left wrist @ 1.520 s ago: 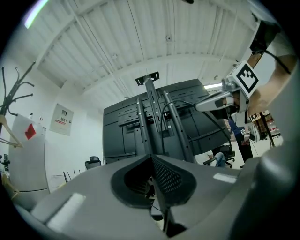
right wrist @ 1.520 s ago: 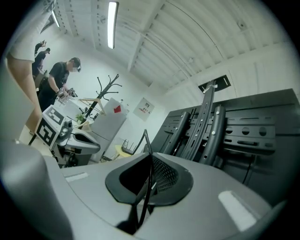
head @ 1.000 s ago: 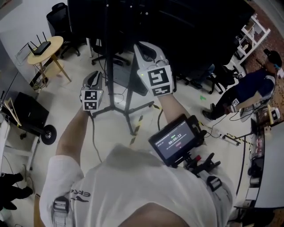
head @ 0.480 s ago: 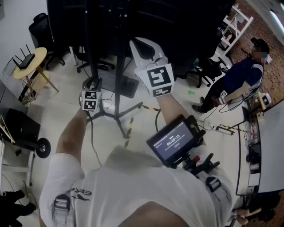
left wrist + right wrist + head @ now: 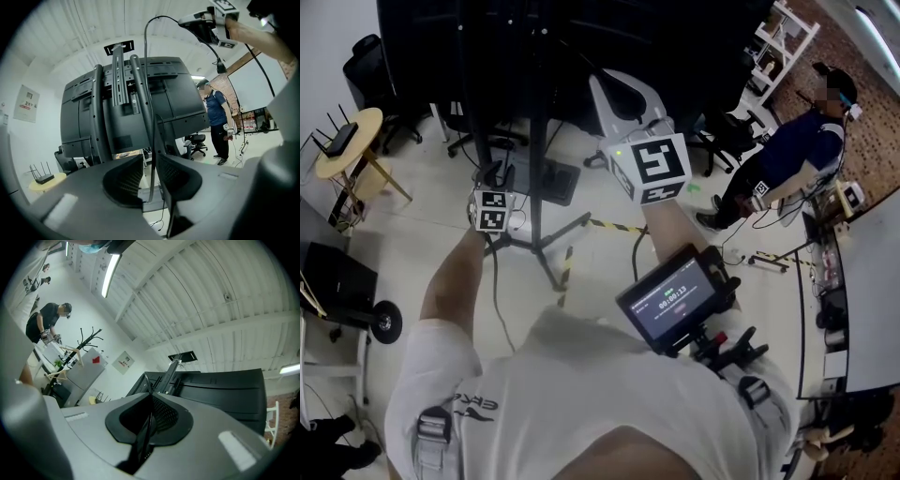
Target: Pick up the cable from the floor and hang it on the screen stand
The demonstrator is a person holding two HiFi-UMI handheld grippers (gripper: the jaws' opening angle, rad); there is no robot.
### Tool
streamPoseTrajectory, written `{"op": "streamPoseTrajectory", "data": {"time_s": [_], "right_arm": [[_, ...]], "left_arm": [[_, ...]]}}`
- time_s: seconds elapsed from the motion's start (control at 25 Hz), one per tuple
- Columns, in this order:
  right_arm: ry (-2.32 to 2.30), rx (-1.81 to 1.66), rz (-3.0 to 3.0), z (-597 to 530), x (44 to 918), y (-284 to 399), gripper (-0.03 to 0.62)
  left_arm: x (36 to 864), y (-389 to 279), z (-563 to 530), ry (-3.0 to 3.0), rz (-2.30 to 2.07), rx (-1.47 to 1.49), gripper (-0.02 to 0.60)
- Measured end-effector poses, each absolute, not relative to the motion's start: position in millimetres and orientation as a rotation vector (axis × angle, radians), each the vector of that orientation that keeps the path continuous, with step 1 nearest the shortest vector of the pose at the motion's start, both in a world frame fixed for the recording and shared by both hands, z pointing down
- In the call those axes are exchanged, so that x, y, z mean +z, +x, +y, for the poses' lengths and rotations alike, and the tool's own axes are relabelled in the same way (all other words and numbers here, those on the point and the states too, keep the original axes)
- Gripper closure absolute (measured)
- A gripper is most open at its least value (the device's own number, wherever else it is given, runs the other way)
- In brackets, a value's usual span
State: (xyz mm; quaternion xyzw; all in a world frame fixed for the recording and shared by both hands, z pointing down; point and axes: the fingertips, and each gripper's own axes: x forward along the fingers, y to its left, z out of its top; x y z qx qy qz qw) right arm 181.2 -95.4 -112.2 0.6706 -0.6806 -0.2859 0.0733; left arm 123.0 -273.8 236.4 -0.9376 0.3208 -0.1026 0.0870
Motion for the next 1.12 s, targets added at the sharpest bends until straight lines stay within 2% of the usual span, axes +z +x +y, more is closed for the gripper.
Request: {"op": "streamPoseTrajectory", "data": {"time_s": [0.24, 0.52, 1.12], "right_arm": [[2.051, -0.874, -2.007, -84, -121, 194, 0.569], [2.142, -0.856, -2.002, -51, -142, 250, 0.569], [2.238, -0.81, -1.953, -38, -132, 286, 0.568]], "left_arm": [[240, 135, -272, -2.79, 0.933, -0.313, 0.503], [239, 161, -250, -2.779, 0.931, -0.348, 0.554], [209, 132, -272, -2.795, 1.051, -0.206, 0.557]]}}
